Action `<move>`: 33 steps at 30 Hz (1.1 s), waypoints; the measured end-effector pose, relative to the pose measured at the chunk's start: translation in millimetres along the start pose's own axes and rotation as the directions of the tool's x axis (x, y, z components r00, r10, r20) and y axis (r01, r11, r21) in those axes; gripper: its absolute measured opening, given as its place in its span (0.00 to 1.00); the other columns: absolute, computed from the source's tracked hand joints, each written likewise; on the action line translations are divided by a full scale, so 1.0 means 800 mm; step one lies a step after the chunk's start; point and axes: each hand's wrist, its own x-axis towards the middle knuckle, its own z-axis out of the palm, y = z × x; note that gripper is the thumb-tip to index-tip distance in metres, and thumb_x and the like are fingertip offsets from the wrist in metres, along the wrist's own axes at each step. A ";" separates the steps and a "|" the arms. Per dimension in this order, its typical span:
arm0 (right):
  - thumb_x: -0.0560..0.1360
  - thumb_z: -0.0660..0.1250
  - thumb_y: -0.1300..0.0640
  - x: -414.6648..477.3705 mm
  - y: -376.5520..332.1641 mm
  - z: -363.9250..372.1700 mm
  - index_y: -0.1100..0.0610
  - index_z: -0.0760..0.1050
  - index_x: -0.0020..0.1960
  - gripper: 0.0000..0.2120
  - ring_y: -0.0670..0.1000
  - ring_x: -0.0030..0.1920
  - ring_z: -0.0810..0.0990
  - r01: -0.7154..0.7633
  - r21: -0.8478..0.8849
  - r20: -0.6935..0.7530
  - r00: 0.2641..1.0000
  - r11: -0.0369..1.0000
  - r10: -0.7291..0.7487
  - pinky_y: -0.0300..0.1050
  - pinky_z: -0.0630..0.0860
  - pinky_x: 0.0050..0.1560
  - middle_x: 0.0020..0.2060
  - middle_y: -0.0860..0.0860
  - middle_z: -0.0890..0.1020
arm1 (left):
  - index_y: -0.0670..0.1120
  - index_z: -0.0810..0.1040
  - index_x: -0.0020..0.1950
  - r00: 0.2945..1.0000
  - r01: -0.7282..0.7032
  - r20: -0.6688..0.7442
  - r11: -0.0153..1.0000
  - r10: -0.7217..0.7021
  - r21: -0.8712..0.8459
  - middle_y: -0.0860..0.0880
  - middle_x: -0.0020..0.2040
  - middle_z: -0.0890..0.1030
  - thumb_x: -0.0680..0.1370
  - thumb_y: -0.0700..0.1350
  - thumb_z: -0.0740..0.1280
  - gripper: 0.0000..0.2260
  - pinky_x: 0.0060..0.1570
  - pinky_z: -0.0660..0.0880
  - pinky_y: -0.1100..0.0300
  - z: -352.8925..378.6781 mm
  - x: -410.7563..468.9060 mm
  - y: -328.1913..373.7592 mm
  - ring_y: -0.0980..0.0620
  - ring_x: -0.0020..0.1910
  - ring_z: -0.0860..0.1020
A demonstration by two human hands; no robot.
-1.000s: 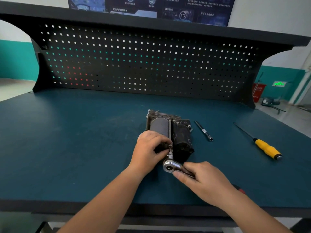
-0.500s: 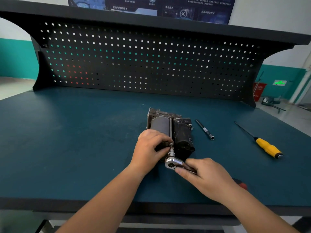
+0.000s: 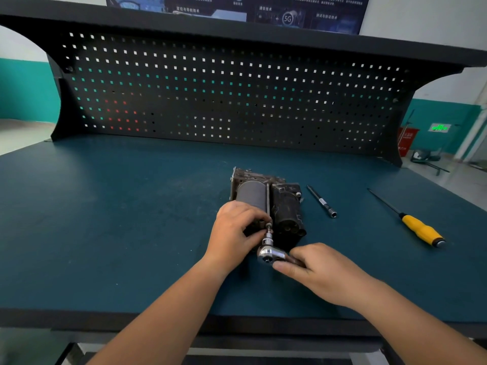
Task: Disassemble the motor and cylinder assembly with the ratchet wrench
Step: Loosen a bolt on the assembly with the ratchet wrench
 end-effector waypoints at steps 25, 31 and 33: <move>0.62 0.43 0.23 0.006 -0.001 -0.021 0.53 0.66 0.32 0.34 0.45 0.25 0.65 0.039 -0.018 0.095 0.995 0.999 -0.037 0.41 0.60 0.27 0.25 0.47 0.66 | 0.45 0.83 0.45 1.000 0.013 0.010 0.999 -0.013 0.034 0.52 0.44 0.84 0.66 0.40 0.74 0.08 0.52 0.73 0.50 -0.001 0.001 0.005 0.49 0.45 0.79; 0.64 0.43 0.25 -0.006 -0.005 -0.001 0.52 0.64 0.32 0.30 0.45 0.26 0.65 -0.004 -0.035 -0.018 1.000 0.999 0.003 0.42 0.59 0.29 0.26 0.47 0.67 | 0.45 0.83 0.45 1.000 0.022 0.015 1.000 -0.022 0.003 0.53 0.44 0.84 0.67 0.41 0.74 0.08 0.52 0.73 0.49 -0.001 0.000 0.002 0.50 0.46 0.79; 0.64 0.43 0.25 -0.006 -0.007 0.004 0.51 0.63 0.31 0.29 0.45 0.26 0.66 -0.017 -0.030 -0.036 0.999 0.999 0.016 0.42 0.59 0.28 0.26 0.47 0.68 | 0.45 0.83 0.46 1.000 0.020 0.011 1.000 -0.020 0.000 0.53 0.44 0.84 0.67 0.40 0.74 0.09 0.52 0.73 0.48 -0.001 -0.001 0.002 0.50 0.46 0.79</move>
